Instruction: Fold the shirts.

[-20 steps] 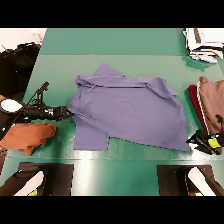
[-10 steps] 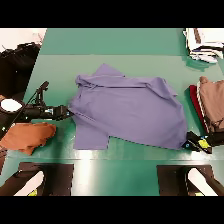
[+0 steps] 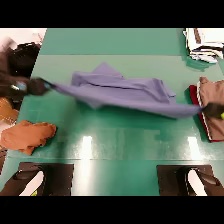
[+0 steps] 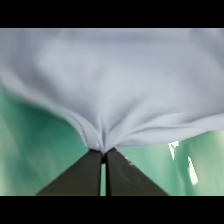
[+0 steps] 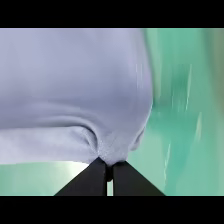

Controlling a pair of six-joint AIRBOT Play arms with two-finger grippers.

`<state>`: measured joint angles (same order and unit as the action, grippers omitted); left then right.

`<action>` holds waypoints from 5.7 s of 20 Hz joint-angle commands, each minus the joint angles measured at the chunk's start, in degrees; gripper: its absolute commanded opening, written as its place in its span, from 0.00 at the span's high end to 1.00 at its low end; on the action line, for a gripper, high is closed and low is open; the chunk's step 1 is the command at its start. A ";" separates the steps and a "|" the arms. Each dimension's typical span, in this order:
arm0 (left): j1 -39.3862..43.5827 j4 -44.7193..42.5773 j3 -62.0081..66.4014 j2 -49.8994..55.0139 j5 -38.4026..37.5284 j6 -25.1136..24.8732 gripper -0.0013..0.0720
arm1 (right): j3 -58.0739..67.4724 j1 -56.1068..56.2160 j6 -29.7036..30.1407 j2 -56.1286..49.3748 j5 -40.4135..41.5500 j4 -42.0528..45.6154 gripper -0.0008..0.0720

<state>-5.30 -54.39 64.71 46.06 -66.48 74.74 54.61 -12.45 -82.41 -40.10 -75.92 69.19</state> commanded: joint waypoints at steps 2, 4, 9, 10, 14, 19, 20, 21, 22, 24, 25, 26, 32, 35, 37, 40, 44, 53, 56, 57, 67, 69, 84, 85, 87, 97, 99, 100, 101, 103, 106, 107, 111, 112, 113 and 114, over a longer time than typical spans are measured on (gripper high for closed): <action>-0.04 -4.04 24.39 -4.46 -1.27 1.99 0.95 | 23.65 2.10 -0.02 0.87 0.72 -1.60 0.97; -0.04 -4.07 34.73 -4.46 -1.11 3.48 0.95 | 33.68 1.70 -0.02 -0.11 -0.26 -1.55 0.97; -0.04 -3.98 51.56 -4.42 1.42 8.02 0.95 | 54.99 -1.46 0.00 -5.01 -5.27 -1.55 0.97; -0.04 -3.96 54.16 -4.26 1.68 8.57 0.95 | 58.64 -2.16 0.00 -6.38 -6.34 -1.60 0.97; -0.04 -4.61 54.84 -3.26 0.74 9.29 0.95 | 66.79 -3.13 -0.04 -11.41 -10.10 -1.79 0.97; -0.02 -4.79 42.45 4.83 -5.57 9.25 0.95 | 55.74 -2.71 -0.04 -16.06 -11.17 -3.65 0.97; -0.02 -4.81 39.10 7.56 -6.80 9.14 0.95 | 52.76 -1.68 -0.04 -18.05 -11.72 -3.48 0.97; -0.02 -4.79 36.02 10.25 -7.48 8.76 0.95 | 50.12 -0.39 -0.02 -20.31 -11.80 -3.04 0.97; -0.02 -4.57 32.59 13.22 -7.67 8.74 0.95 | 47.36 1.25 -0.02 -22.93 -11.67 -3.02 0.97; -0.02 -4.46 26.62 19.23 -7.54 7.19 0.95 | 42.69 3.91 0.00 -28.83 -11.15 -2.93 0.97; -0.02 -4.44 24.30 22.43 -7.21 6.14 0.95 | 40.57 5.03 -0.02 -32.17 -10.45 -2.56 0.97; -0.02 -4.44 22.40 26.08 -6.40 5.55 0.95 | 39.06 5.79 -0.04 -35.36 -9.73 -1.49 0.97; -0.04 -1.84 20.90 43.04 9.16 1.20 0.95 | 40.24 6.99 -0.07 -53.22 -1.46 -2.27 0.97; -0.02 -0.44 20.87 45.11 17.18 1.25 0.95 | 46.58 7.17 -0.07 -58.66 0.94 -2.21 0.97; -0.04 -0.48 20.90 45.03 16.63 1.27 0.95 | 48.46 7.48 -0.02 -59.52 0.39 -1.95 0.97; 0.37 -3.48 20.68 44.94 7.52 1.31 0.95 | 45.70 8.24 0.07 -57.99 -1.62 0.33 0.97; 3.41 -10.47 16.02 44.94 3.34 2.34 0.95 | 32.33 9.11 0.07 -52.54 1.20 2.93 0.97; 5.25 -18.18 10.23 42.51 -0.90 9.33 0.31 | 16.76 9.03 -0.07 -44.11 4.76 2.47 0.38; 5.25 -22.34 8.22 35.39 -5.73 9.51 0.31 | 16.76 7.98 -0.04 -39.50 1.31 2.56 0.38; 5.27 -22.45 5.51 31.93 -6.60 9.64 0.31 | 16.76 7.67 -0.04 -37.53 0.07 2.49 0.38; 5.44 -11.76 -38.97 -4.22 -8.87 19.87 0.31 | 16.76 7.56 -0.02 -27.32 1.05 2.34 0.38; 5.44 -8.68 -42.80 -6.14 -6.54 19.85 0.31 | 16.76 7.56 -0.02 -27.32 0.46 2.34 0.38; 5.44 5.97 -48.41 -6.25 7.87 13.07 0.95 | 16.70 5.31 0.02 -27.32 -8.46 3.04 0.39; 5.44 6.34 -47.67 -6.25 7.67 12.90 0.95 | 16.50 3.45 0.02 -27.30 -10.47 3.06 0.39; 5.42 6.34 -45.40 -6.32 6.78 11.58 0.95 | 12.46 -1.18 0.02 -25.49 -12.00 3.10 0.39; 5.44 6.40 -41.20 -6.32 5.90 10.23 0.95 | -26.40 -18.10 1.81 -20.72 -5.33 -2.03 0.37; 5.44 6.40 -41.20 -6.29 5.99 10.25 0.95 | -27.65 -17.29 2.19 -22.93 -3.45 -5.22 0.38; 5.42 6.38 -41.20 -6.32 5.99 10.25 0.95 | -27.36 -16.09 2.19 -23.87 -3.06 -5.05 0.41; 5.44 6.38 -41.20 -6.32 5.99 10.25 0.95 | -26.62 -14.38 2.34 -24.68 -3.02 -5.07 0.50; 5.42 6.36 -41.20 -6.32 5.95 10.23 0.95 | -24.57 -10.67 2.40 -25.27 -2.95 -4.72 0.65; 5.42 4.61 -40.59 -6.32 2.43 10.27 0.96 | -21.09 -5.60 2.62 -22.53 -3.61 -1.66 0.96; 5.42 2.38 -39.58 -6.38 0.13 10.40 0.96 | -19.91 -4.09 2.60 -20.55 -4.57 0.37 0.96; 5.42 -6.67 -35.65 -14.51 -8.04 15.72 0.96 | -17.25 -1.81 2.56 -10.82 -11.17 5.99 0.97; 5.42 -6.97 -35.23 -17.05 -11.41 16.70 0.96 | -16.79 -1.73 2.56 -8.46 -12.70 6.38 0.97; 5.44 -6.56 -35.17 -19.39 -15.12 17.40 0.96 | -16.37 -1.73 2.56 -5.86 -14.12 7.50 0.97; 5.44 -6.25 -35.04 -21.59 -19.32 18.58 0.96 | -16.06 -1.73 2.56 -3.34 -15.63 8.31 0.97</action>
<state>0.12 -58.37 28.58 30.02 -75.46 89.93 37.15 -15.00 -79.81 -49.93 -86.59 73.97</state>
